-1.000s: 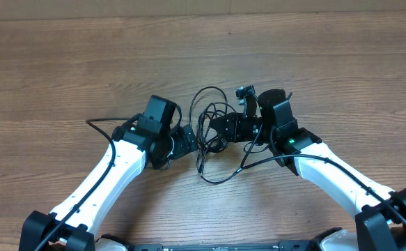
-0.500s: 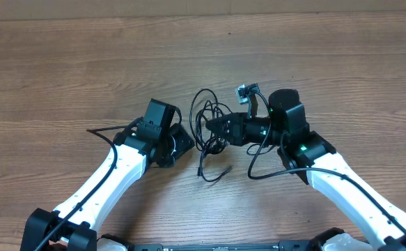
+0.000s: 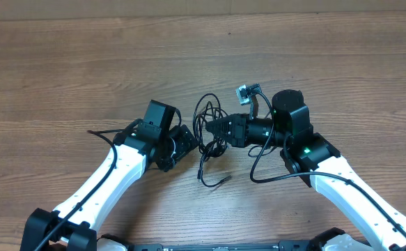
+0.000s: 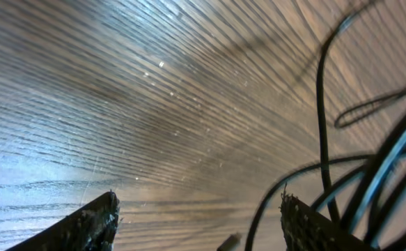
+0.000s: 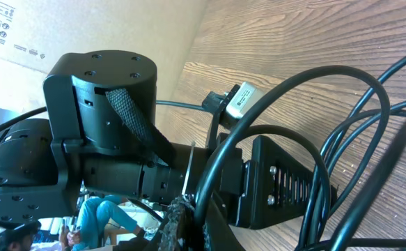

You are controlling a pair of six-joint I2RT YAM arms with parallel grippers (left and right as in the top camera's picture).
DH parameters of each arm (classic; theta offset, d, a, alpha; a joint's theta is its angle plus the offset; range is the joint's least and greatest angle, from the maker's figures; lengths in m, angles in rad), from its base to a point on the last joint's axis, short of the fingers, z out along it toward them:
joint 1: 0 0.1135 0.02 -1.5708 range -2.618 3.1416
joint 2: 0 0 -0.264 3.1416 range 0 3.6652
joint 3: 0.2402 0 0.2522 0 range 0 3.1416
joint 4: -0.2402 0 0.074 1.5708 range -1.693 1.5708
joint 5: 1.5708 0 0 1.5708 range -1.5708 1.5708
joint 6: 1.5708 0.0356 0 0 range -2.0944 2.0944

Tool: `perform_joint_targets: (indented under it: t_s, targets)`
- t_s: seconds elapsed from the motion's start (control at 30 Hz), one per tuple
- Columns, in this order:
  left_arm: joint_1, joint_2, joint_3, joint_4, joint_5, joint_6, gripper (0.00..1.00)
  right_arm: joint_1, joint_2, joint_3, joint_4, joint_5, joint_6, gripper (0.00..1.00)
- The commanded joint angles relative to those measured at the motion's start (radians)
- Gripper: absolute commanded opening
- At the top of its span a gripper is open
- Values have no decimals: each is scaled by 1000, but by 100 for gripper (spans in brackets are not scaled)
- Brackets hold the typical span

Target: Untangle cables

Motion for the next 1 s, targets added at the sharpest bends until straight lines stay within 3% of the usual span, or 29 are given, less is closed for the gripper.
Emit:
perform_joint_targets:
  t_s: [0.0,0.23,0.3,0.47,0.73,0.8,0.93,0.97]
  targets:
    - [44,-70,-8,-19,36,143,76,1,-24,19,9,-7,4,4]
    - [124,-292,-8,-113,-10,212,77,1,-24,19,10,34,75,4]
    - [109,-320,-8,-124,10,211,73,1,-24,19,9,33,87,4]
    - [29,-290,-16,-108,34,169,61,1,-24,19,13,5,168,4]
    - [-67,-156,-16,3,41,60,61,1,-25,19,33,-51,210,4]
    - [-77,-109,-16,11,44,30,54,1,-25,19,47,-67,211,4]
    - [-84,-23,-16,32,55,13,4,1,-25,19,70,-72,212,4]
    - [-80,-16,-16,31,40,23,4,1,-25,19,69,-69,207,4]
